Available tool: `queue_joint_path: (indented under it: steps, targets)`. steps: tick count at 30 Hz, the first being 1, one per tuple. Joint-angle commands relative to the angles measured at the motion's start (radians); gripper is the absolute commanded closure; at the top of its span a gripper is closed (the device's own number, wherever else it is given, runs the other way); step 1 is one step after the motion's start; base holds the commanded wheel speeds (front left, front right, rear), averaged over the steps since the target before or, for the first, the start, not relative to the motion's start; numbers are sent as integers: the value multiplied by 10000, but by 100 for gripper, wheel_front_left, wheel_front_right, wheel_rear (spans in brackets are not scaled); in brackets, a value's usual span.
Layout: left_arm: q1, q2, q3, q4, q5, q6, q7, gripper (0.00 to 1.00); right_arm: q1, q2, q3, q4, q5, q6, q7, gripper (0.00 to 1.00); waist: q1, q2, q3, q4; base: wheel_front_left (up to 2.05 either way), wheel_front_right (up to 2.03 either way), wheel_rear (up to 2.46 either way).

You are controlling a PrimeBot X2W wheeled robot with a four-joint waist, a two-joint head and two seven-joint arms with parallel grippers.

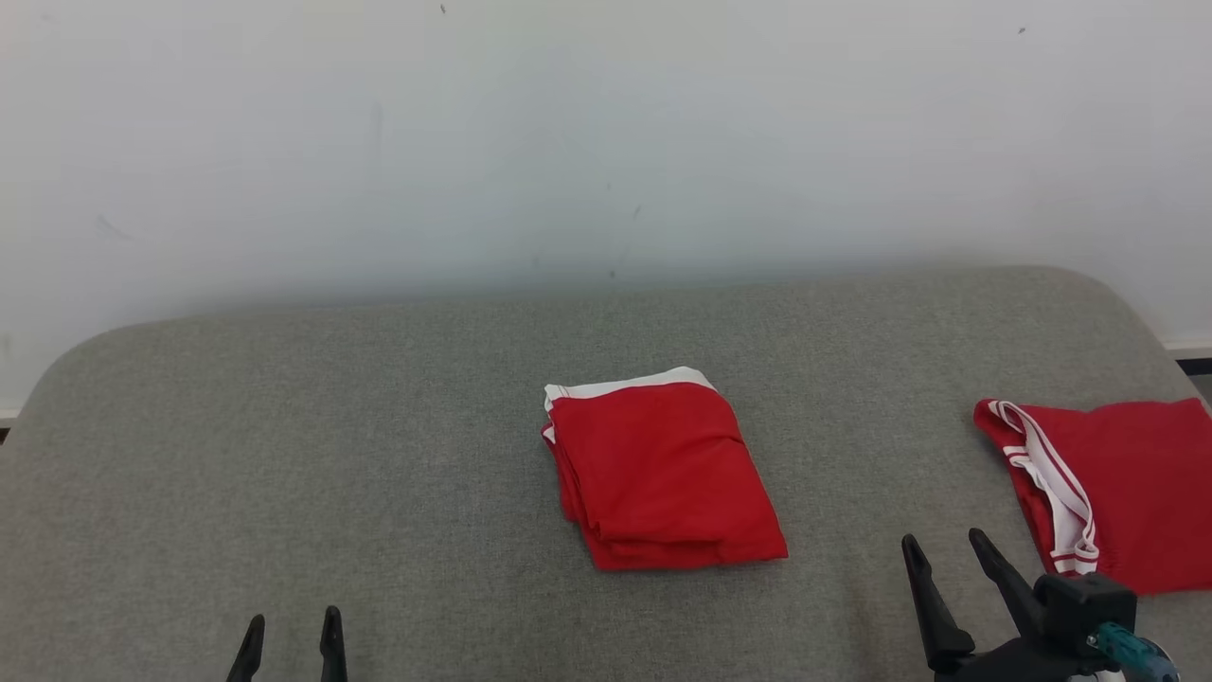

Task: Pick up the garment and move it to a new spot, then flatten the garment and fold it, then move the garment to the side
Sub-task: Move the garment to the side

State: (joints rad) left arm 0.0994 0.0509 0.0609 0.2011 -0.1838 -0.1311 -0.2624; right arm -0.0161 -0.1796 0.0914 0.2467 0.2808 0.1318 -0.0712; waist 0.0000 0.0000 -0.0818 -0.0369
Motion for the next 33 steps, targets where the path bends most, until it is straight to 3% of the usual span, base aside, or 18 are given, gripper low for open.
queue_joint_path:
  steps: [1,9,15,18,27,33]
  targets:
    - [-105,-7,-41,-40,44,14,-27,0,-37,-32,-11,18,-92,-26,24,0,0,0,51,60,0,0,0]
    - [-308,-6,-374,-244,-86,14,-27,0,-942,-145,312,-156,819,-26,967,0,0,0,461,661,0,0,0]
    - [-432,-7,-687,-372,-240,13,-27,0,-2627,-564,698,569,1297,-27,3241,0,0,0,892,1308,0,0,0]
    - [-521,-6,-839,-380,-283,13,-27,0,-3599,-439,331,1309,1513,-27,4390,0,0,0,1209,1687,0,0,0]
    - [-1081,-8,-1351,-471,-580,33,-27,0,-5657,-61,-1135,3795,518,-27,6774,0,0,0,2207,2798,0,0,0]
    - [-1329,-8,-1562,-466,-810,63,-27,0,-5992,220,-1795,4706,-388,-27,6928,0,0,0,2697,3261,0,0,0]
